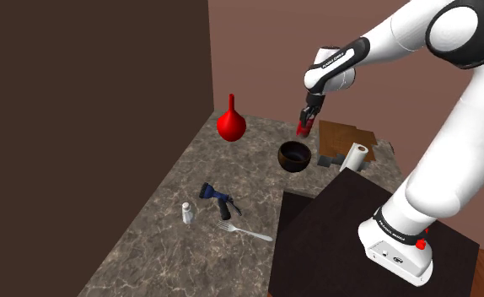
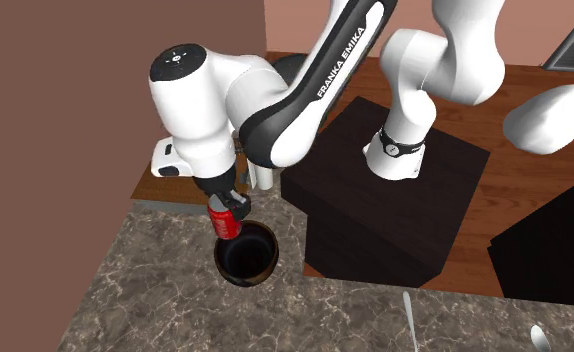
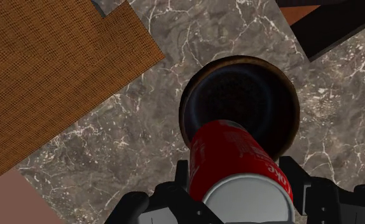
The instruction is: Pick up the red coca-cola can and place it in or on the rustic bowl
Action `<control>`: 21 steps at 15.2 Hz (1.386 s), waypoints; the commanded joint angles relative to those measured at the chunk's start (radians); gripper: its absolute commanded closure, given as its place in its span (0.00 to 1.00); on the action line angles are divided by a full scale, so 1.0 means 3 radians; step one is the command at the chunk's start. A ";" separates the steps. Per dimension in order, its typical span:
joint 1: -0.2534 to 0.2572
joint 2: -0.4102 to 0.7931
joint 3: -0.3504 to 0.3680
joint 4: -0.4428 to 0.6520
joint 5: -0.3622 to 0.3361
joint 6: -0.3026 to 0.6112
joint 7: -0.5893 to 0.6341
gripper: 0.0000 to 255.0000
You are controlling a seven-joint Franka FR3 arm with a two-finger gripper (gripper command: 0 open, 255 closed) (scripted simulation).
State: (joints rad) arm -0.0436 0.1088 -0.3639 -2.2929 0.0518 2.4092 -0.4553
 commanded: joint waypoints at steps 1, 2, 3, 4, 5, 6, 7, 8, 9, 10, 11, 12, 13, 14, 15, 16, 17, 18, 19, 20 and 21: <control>0.0096 -0.0170 0.0045 -0.0167 -0.0098 0.0013 0.0212 1.00; 0.0123 -0.0217 0.0065 -0.0217 -0.0124 0.0019 0.0277 1.00; 0.0119 -0.0182 0.0070 -0.0229 -0.0106 0.0064 0.0264 1.00; 0.0118 -0.0146 0.0072 -0.0240 -0.0086 0.0108 0.0251 1.00; 0.0116 -0.0109 0.0075 -0.0250 -0.0066 0.0153 0.0236 1.00; 0.0115 -0.0072 0.0078 -0.0260 -0.0045 0.0197 0.0221 1.00; 0.0113 -0.0034 0.0081 -0.0268 -0.0022 0.0242 0.0206 1.00; 0.0110 0.0004 0.0086 -0.0276 0.0000 0.0286 0.0190 1.00; 0.0107 0.0044 0.0091 -0.0284 0.0024 0.0329 0.0173 1.00; 0.0104 0.0083 0.0097 -0.0290 0.0049 0.0373 0.0156 1.00; 0.0100 0.0124 0.0104 -0.0295 0.0074 0.0416 0.0138 1.00; 0.0095 0.0164 0.0111 -0.0300 0.0100 0.0459 0.0119 1.00; 0.0090 0.0206 0.0120 -0.0304 0.0127 0.0501 0.0101 1.00; 0.0085 0.0247 0.0129 -0.0307 0.0154 0.0543 0.0081 1.00; 0.0078 0.0290 0.0140 -0.0309 0.0183 0.0585 0.0062 1.00; 0.0071 0.0332 0.0151 -0.0311 0.0211 0.0627 0.0042 1.00; 0.0063 0.0376 0.0163 -0.0312 0.0240 0.0668 0.0021 1.00; 0.0054 0.0419 0.0177 -0.0311 0.0269 0.0709 0.0000 1.00; 0.0042 0.0480 0.0196 -0.0310 0.0310 0.0765 -0.0029 1.00; 0.0041 0.0480 0.0197 -0.0310 0.0310 0.0765 -0.0028 1.00; 0.0040 0.0480 0.0197 -0.0310 0.0310 0.0765 -0.0028 1.00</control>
State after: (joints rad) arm -0.0307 0.2495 -0.3060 -2.3856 0.1422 2.6344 -0.4619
